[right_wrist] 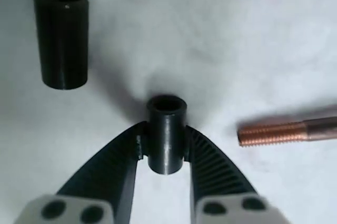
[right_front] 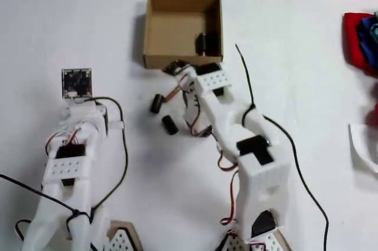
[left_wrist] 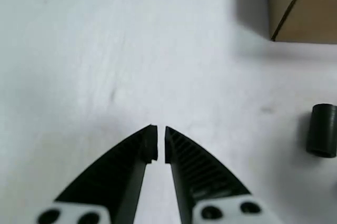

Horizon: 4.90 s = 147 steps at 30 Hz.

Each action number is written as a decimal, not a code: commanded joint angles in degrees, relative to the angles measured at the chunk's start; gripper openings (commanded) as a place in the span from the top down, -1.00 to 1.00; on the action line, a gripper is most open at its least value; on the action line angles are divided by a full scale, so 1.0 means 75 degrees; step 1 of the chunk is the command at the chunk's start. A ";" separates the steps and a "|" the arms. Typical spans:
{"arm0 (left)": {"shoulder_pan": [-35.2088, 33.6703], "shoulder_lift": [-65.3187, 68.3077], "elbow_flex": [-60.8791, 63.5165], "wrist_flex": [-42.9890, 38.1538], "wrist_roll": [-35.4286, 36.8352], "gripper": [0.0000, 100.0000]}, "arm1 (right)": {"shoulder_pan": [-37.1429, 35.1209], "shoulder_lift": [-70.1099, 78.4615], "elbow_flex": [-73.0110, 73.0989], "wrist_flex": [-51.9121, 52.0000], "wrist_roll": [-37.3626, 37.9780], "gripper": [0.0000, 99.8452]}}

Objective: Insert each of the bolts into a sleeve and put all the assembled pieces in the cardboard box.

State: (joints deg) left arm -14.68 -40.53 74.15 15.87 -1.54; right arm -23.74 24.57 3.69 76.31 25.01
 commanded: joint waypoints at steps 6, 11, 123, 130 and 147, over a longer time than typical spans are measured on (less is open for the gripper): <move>-0.0047 -0.0188 -0.0018 -0.0129 0.0023 0.88 | -0.0111 -0.0615 0.0434 -0.0287 0.0000 0.76; -0.0059 -0.0188 -0.0018 -0.0129 0.0023 0.88 | -0.0111 -0.0604 0.0434 -0.0451 0.0023 0.74; 0.6107 1.5191 -2.2183 1.1534 0.3669 0.94 | 0.5468 -0.8211 0.7068 -0.4589 -0.3305 0.96; 0.6084 1.5144 -2.0917 1.1522 0.3681 0.81 | 0.5468 -0.8211 0.7068 -0.4589 -0.3305 0.96; 0.6119 1.5203 -2.0929 1.1358 0.3634 0.93 | 0.5456 -0.8258 0.7068 -0.4589 -0.3294 0.96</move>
State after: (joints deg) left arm 31.38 74.99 -83.03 100.97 25.54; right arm 16.79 -34.86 59.08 41.58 0.75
